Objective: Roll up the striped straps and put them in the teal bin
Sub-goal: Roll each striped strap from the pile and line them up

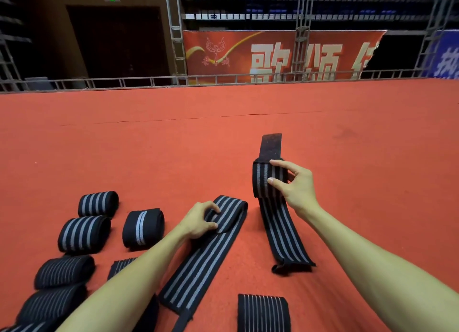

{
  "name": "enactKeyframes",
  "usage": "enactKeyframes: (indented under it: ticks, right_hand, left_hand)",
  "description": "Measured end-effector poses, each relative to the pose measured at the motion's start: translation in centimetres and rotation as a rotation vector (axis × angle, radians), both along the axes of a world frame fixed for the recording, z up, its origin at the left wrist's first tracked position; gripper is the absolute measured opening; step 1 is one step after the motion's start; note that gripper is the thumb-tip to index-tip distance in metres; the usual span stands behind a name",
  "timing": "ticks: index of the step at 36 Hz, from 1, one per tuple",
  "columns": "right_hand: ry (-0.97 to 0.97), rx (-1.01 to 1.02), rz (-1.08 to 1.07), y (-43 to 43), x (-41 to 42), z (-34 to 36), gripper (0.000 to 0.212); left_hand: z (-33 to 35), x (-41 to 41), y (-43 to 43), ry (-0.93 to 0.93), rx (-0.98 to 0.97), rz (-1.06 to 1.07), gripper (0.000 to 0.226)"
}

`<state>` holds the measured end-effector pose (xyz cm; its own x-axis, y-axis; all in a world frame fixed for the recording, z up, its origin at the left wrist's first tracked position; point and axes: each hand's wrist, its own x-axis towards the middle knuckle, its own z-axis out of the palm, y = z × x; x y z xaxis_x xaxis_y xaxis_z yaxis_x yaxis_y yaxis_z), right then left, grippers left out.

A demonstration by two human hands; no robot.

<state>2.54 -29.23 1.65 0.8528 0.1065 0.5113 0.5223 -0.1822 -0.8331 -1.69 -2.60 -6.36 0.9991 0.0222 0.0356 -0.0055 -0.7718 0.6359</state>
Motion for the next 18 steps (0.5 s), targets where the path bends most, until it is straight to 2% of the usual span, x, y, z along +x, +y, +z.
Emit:
enactKeyframes:
  ticks: [7, 12, 18]
  right_hand:
    - [0.025, 0.000, 0.012, 0.4, -0.4, -0.4, 0.045]
    - [0.028, -0.024, 0.006, 0.5, -0.7, -0.8, 0.044]
    - [0.032, -0.029, -0.003, 0.1, -0.9, -1.2, 0.043]
  left_hand:
    - [0.5, 0.2, 0.4, 0.002, 0.049, -0.031, 0.035]
    - [0.4, 0.1, 0.5, 0.031, -0.017, -0.014, 0.034]
    - [0.5, 0.0, 0.7, 0.064, 0.017, -0.041, 0.037]
